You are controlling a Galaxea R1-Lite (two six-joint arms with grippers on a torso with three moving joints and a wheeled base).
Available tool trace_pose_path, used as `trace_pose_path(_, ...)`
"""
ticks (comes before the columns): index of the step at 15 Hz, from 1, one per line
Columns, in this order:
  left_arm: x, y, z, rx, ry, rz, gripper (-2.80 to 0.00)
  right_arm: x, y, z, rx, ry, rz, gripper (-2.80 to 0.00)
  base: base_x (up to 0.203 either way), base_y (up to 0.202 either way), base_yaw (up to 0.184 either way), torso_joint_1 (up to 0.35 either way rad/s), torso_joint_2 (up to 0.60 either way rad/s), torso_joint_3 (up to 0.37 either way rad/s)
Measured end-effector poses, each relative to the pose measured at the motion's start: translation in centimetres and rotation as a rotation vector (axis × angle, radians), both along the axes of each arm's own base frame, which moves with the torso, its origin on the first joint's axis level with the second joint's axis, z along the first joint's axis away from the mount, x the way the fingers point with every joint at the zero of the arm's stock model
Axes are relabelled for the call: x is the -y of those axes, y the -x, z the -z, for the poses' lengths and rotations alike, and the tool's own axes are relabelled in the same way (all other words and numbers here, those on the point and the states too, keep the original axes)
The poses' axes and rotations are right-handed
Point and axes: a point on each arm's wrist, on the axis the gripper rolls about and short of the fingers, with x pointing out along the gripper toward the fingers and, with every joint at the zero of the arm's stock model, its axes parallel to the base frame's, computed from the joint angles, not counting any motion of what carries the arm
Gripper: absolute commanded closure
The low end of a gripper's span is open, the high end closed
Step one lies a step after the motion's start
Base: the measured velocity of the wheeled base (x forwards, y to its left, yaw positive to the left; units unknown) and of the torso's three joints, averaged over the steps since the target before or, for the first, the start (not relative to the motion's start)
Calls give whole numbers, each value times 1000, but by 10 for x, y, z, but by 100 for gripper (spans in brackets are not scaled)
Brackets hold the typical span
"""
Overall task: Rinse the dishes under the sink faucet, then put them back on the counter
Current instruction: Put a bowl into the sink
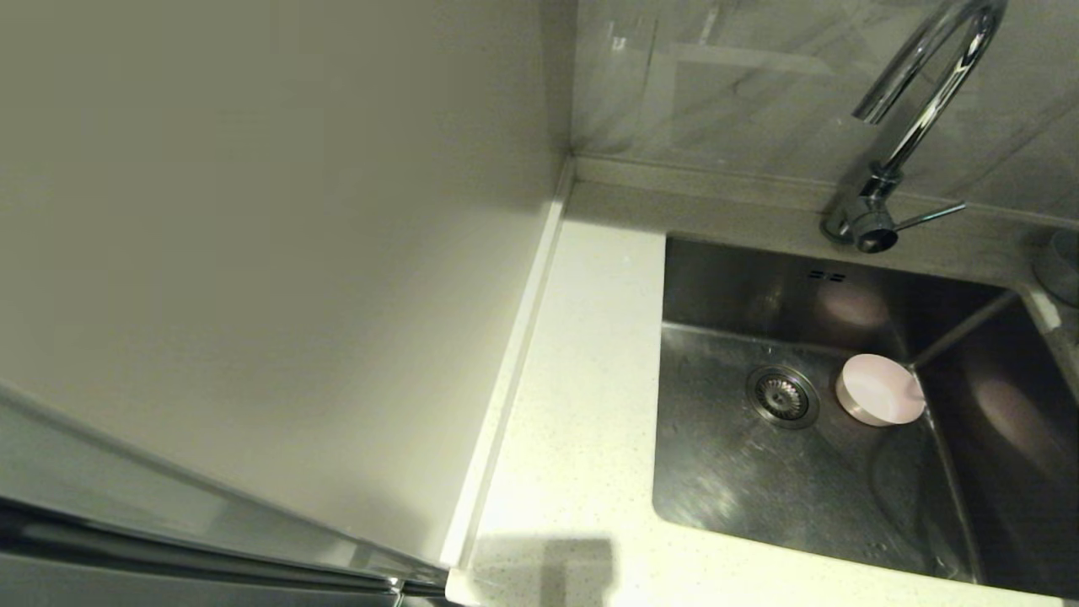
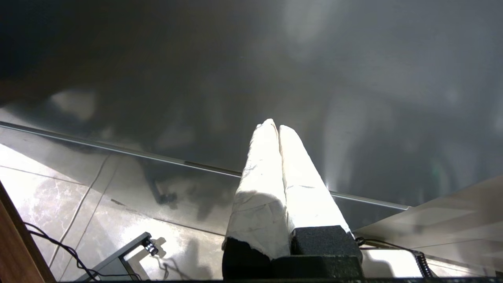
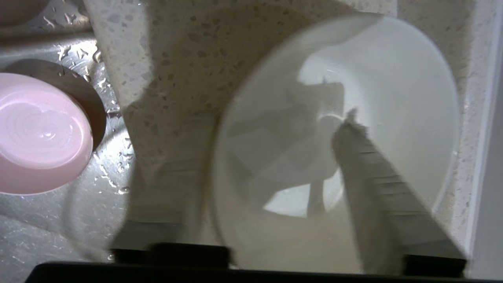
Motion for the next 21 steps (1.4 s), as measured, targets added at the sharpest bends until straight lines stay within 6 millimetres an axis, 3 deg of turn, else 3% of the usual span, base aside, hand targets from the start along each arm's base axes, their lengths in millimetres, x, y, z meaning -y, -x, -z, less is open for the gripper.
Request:
trace_pose_path(10, 0, 0, 0, 0, 0, 1, 0, -8, 9, -16, 22, 15, 4, 0, 0, 0, 0, 0, 0, 0)
trace_pose_path(14, 0, 0, 0, 0, 0, 0, 0, -22, 25, -31, 31, 15, 4, 0, 0, 0, 0, 0, 0, 0)
trace_pose_path(18, 0, 0, 0, 0, -1, 1, 0, -63, 57, -40, 10, -27, -52, 0, 0, 0, 0, 0, 0, 0)
trace_pose_path(21, 0, 0, 0, 0, 0, 0, 0, -115, 74, -34, -40, -62, -150, 0, 0, 0, 0, 0, 0, 0)
